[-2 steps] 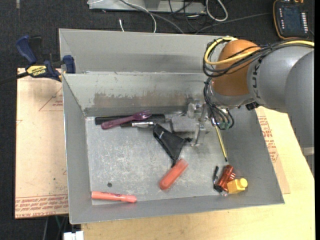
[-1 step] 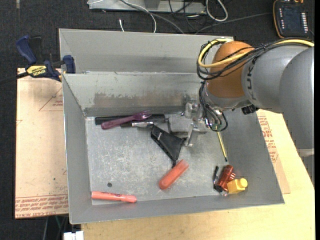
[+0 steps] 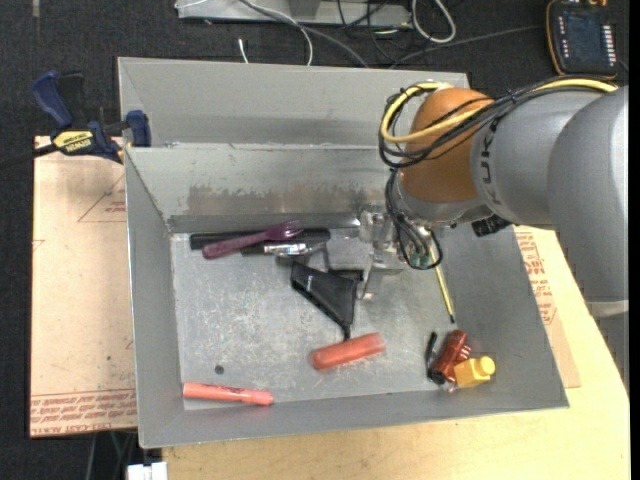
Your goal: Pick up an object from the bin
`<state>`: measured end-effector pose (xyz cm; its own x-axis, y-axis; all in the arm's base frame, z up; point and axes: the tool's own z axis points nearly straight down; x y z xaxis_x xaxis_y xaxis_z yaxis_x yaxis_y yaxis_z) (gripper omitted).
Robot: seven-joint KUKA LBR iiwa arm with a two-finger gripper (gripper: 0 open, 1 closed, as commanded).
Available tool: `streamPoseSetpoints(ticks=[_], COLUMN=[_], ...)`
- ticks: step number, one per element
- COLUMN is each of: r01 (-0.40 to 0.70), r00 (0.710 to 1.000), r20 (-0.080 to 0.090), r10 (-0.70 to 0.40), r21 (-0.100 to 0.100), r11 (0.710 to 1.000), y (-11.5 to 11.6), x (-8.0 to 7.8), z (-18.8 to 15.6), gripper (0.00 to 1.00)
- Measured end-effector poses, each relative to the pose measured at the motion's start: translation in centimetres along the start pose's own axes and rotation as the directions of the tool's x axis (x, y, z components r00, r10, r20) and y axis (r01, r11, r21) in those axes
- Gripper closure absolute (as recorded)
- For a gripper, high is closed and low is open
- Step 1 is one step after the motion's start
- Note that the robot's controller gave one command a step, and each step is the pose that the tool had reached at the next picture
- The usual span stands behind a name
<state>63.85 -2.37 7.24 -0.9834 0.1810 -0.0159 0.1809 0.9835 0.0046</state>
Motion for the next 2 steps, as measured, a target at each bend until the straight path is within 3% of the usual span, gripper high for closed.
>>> streamPoseSetpoints(ticks=[1, 2], r01=[-0.07, 0.014], r00=[0.997, 1.0], r20=[0.01, 0.005], r10=[0.07, -0.014], r21=[0.0, -0.002], r11=[0.998, 1.0], y=[-4.4, -5.5], x=[-1.6, -2.1], z=[0.2, 0.2], gripper=[0.0, 1.0])
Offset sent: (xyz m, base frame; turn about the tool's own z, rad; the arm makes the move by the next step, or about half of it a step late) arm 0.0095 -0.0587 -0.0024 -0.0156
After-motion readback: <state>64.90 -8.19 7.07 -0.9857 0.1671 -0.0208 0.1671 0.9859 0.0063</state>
